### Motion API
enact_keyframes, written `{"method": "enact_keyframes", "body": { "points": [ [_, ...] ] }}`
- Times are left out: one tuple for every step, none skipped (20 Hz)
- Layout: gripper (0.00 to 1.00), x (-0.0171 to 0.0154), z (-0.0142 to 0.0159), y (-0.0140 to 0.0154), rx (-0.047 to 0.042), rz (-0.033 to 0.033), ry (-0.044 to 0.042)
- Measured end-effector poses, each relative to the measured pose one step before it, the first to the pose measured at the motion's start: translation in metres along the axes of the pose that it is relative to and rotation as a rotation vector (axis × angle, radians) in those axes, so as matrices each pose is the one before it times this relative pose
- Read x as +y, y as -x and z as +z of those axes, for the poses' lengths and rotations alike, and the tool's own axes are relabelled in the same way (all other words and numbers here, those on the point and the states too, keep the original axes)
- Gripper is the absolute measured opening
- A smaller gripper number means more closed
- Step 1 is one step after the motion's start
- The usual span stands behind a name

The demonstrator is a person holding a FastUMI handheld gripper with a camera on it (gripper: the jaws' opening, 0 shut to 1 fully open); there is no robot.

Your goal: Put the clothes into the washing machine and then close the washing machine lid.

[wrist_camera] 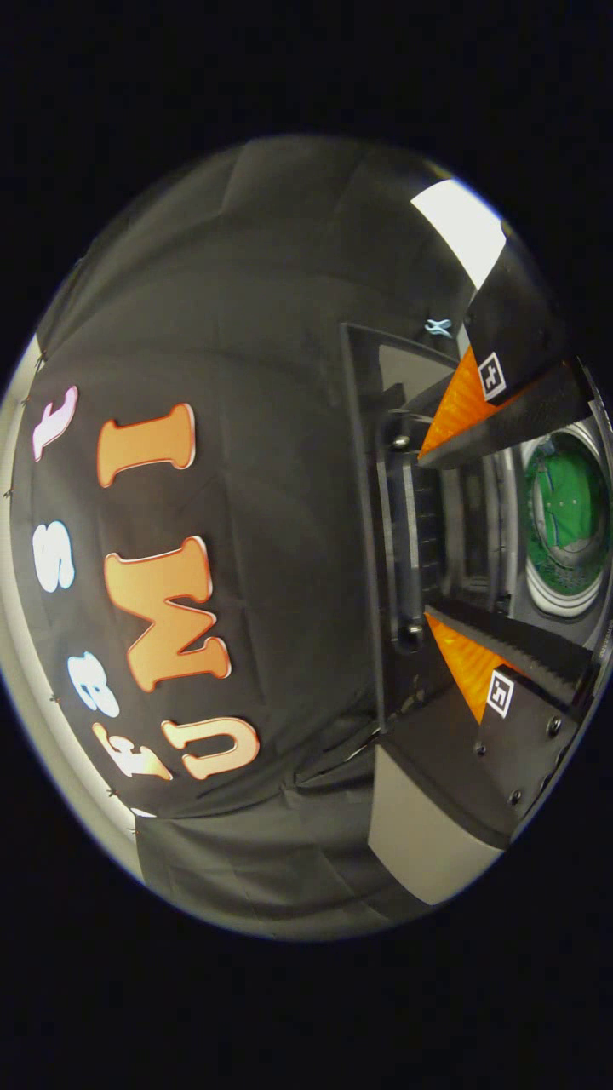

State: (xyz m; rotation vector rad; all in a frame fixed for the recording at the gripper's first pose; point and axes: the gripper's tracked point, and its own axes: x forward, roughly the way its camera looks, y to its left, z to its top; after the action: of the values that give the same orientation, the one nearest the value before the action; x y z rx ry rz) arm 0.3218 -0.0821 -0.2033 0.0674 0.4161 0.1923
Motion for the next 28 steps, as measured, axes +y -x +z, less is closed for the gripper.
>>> {"method": "enact_keyframes", "body": {
  "points": [
    [0.99, 0.00027, 0.01181, -0.01032, -0.01119, -0.00421, 0.01274],
    [0.99, -0.00301, 0.00952, -0.00750, -0.00753, -0.00307, 0.00759],
    [0.99, -0.00103, 0.00675, -0.00931, 0.00192, -0.00481, 0.00487],
    [0.99, -0.00360, 0.00730, -0.00902, -0.00514, -0.01092, -0.00652],
    [0.99, -0.00110, 0.00733, -0.00925, -0.00482, -0.00409, -0.01249],
    [0.99, -0.00083, 0.00529, -0.00761, -0.00050, -0.00698, -0.01096],
    [0.99, -0.00120, 0.00220, -0.00898, 0.00186, -0.00777, -0.00668],
    [0.99, -0.00110, -0.00025, -0.00821, 0.00657, -0.00501, -0.00188],
    [0.99, 0.00020, -0.00078, -0.00932, 0.00679, -0.00406, 0.00702],
    [0.99, -0.00107, -0.00319, -0.00882, 0.00831, -0.00581, 0.01017],
    [0.99, -0.00118, -0.00441, -0.00530, 0.01240, -0.00400, 0.00578],
    [0.99, -0.00036, -0.00429, -0.00438, 0.01528, -0.00342, 0.00120],
    [0.99, -0.00075, -0.00562, -0.00415, 0.02142, -0.00367, 0.00080],
    [0.99, -0.00287, -0.00298, -0.00060, -0.00433, -0.01309, 0.01923],
    [0.99, -0.00007, 0.00086, -0.00272, 0.00243, -0.00601, 0.01145],
    [0.98, 0.00060, -0.00185, 0.00413, -0.00122, -0.00409, 0.02473],
    [0.97, 0.00014, -0.00116, 0.00082, 0.00046, -0.00118, 0.01163],
    [0.97, -0.00066, -0.00061, 0.00466, -0.00251, 0.00034, -0.01009],
    [0.97, 0.00030, 0.00003, 0.00419, -0.00265, 0.00266, -0.01007],
    [0.97, 0.00030, -0.00226, 0.00525, -0.00247, 0.00203, -0.00205],
    [0.97, 0.00000, -0.00158, 0.00412, -0.00259, 0.00089, 0.00522],
    [0.97, -0.00014, -0.00176, 0.00549, -0.00500, -0.00135, 0.00298],
    [0.97, 0.00015, -0.00255, 0.00658, -0.00254, -0.00255, -0.00055],
    [0.97, 0.00022, -0.00214, 0.00437, -0.00255, -0.00325, 0.00023],
    [0.97, 0.00016, -0.00123, 0.00509, -0.00287, -0.00308, 0.00245],
    [0.97, -0.00010, -0.00226, 0.00691, -0.00251, -0.00353, 0.00174],
    [0.97, 0.00033, -0.00235, 0.00485, -0.00064, -0.00409, -0.00060],
    [0.97, 0.00046, -0.00268, 0.00455, 0.00108, -0.00486, 0.00051]
  ]
}}
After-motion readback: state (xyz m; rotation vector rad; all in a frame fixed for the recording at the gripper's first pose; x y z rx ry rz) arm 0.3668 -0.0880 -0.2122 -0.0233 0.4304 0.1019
